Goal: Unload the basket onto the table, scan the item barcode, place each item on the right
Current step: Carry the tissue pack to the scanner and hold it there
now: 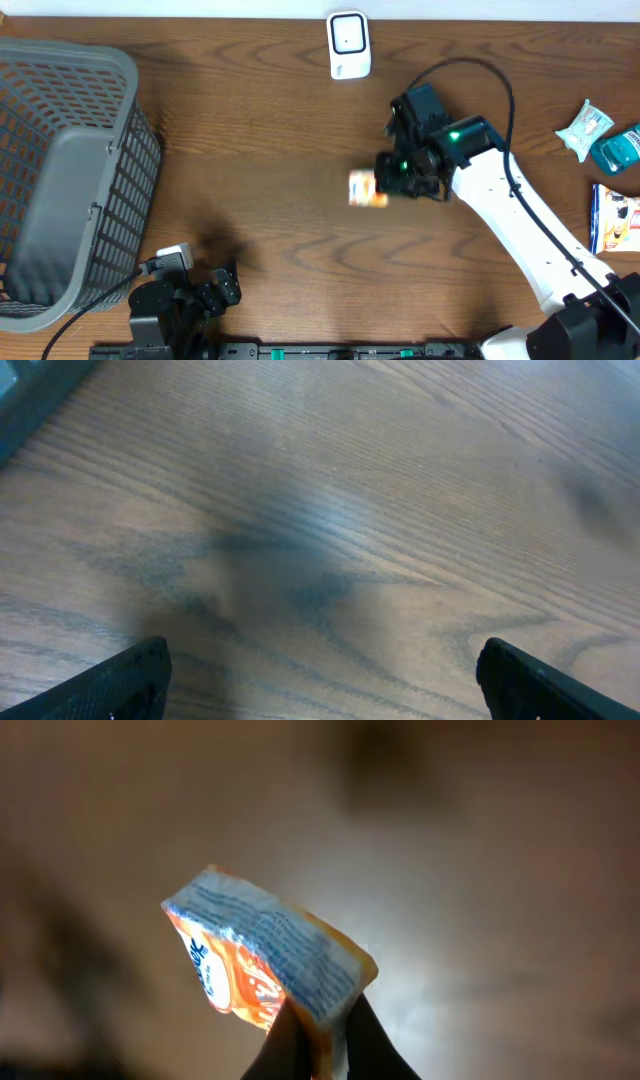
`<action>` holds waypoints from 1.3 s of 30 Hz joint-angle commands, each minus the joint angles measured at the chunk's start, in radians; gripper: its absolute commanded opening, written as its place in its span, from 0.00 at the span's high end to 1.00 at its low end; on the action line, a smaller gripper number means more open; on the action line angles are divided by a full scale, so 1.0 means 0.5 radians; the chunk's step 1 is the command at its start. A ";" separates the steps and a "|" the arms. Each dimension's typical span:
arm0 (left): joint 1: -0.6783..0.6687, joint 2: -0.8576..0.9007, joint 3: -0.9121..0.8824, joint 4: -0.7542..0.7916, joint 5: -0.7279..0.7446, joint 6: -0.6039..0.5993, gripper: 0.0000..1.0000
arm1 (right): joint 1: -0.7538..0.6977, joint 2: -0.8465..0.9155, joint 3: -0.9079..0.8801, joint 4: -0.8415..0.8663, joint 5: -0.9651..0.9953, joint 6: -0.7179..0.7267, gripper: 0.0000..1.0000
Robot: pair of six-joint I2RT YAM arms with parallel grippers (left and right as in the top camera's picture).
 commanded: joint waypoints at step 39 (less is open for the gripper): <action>0.007 -0.002 -0.010 -0.008 0.024 0.018 0.02 | -0.130 1.756 0.404 3.907 0.674 -0.670 0.99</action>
